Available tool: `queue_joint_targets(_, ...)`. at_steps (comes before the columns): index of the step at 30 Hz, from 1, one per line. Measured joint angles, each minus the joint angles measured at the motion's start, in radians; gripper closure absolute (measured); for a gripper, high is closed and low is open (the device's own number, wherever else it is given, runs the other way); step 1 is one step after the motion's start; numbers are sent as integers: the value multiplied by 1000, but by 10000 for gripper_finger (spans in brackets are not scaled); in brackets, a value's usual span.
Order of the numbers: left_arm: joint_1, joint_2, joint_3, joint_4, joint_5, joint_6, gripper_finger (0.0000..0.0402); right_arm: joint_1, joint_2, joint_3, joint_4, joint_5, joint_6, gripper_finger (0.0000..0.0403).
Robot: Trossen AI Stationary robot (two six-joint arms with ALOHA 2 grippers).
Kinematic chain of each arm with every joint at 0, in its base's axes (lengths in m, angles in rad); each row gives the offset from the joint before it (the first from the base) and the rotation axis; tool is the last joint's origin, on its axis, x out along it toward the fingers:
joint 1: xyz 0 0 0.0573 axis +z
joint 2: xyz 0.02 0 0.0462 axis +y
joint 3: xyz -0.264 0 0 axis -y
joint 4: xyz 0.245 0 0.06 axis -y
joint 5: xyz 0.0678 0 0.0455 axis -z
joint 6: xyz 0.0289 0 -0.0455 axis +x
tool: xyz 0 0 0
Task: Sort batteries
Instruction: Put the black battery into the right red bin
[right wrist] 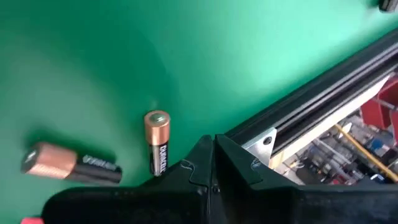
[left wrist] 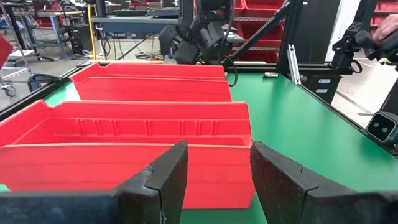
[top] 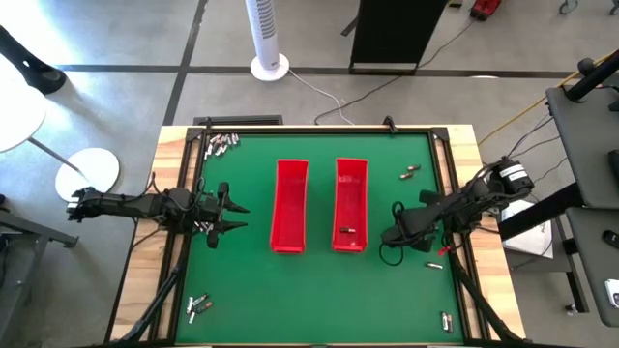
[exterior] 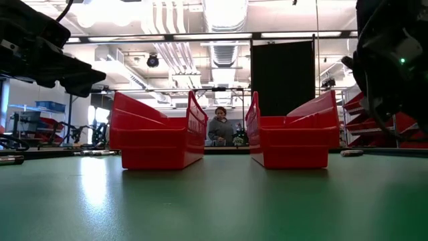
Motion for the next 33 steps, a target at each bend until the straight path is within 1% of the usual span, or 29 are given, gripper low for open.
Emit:
queue_joint_targets(4, 0, 0, 0, 0, 0, 0, 247, 0, 0, -28, 28, 12, 46, 390)
queue_joint_targets(7, 0, 0, 0, 0, 0, 0, 247, 0, 12, -40, 44, 11, 50, 390)
queue_joint_targets(13, 0, 0, 0, 0, 0, 0, 247, 0, 5, -38, 56, -26, 36, 390)
queue_joint_targets(18, 0, 0, 0, 0, 0, 0, 247, 4, -9, -16, 57, -86, 24, 390)
queue_joint_targets(25, 0, 0, 0, 0, 0, 0, 247, 4, -14, 7, 57, -210, -14, 390)
queue_joint_targets(28, 0, 0, 0, 0, 0, 0, 247, 4, -17, 13, 45, -186, 14, 390)
queue_joint_targets(31, 0, 0, 0, 0, 0, 0, 247, -10, -21, -3, 21, -118, 103, 390)
queue_joint_targets(33, 0, 0, 0, 0, 0, 0, 247, -21, -20, -25, 19, -107, 158, 390)
